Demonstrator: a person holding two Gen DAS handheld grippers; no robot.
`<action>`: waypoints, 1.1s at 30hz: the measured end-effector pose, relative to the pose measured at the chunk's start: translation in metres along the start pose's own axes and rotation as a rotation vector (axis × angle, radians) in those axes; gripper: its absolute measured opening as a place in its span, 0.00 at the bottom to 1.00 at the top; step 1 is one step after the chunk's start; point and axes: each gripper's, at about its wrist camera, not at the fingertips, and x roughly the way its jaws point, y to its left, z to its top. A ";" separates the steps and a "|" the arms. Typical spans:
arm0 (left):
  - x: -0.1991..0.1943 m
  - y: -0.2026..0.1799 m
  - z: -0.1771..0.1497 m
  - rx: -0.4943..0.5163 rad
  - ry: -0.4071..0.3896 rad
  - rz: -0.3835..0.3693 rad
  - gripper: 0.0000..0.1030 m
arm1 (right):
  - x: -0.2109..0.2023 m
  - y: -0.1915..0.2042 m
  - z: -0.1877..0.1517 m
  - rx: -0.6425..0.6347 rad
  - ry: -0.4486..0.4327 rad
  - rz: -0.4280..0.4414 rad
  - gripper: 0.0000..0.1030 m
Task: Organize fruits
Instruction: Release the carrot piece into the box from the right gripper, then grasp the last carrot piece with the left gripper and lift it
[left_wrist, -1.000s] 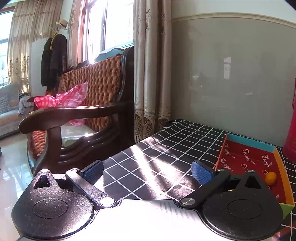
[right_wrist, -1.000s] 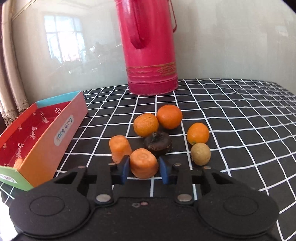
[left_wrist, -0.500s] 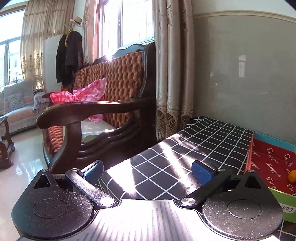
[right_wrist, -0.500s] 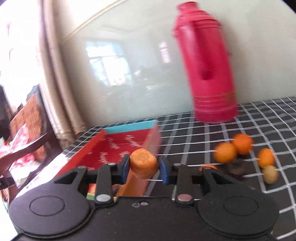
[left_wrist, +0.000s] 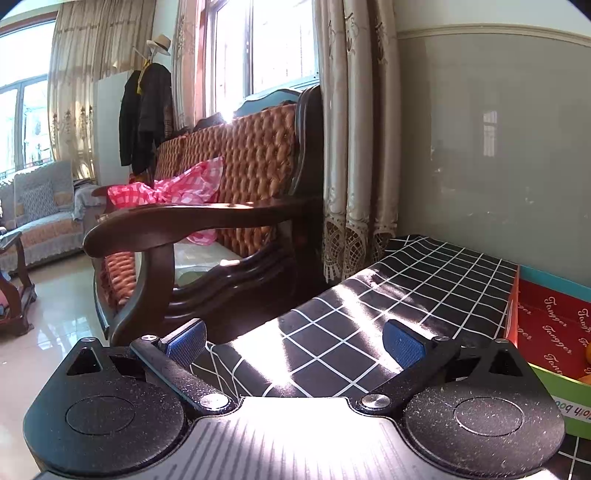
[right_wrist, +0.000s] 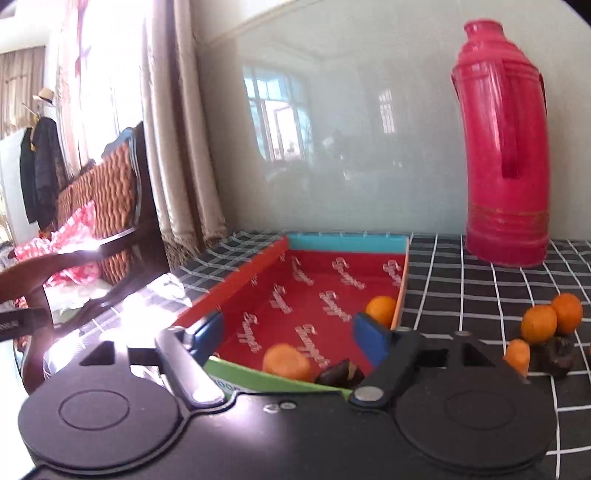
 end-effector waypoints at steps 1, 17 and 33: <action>0.000 -0.001 0.000 -0.001 0.000 -0.003 0.98 | -0.004 -0.002 0.002 0.005 -0.014 -0.001 0.69; -0.039 -0.082 -0.007 0.133 -0.050 -0.219 1.00 | -0.061 -0.093 0.002 0.159 -0.072 -0.387 0.94; -0.118 -0.224 -0.048 0.417 -0.142 -0.675 1.00 | -0.144 -0.169 -0.016 0.212 -0.171 -1.103 0.94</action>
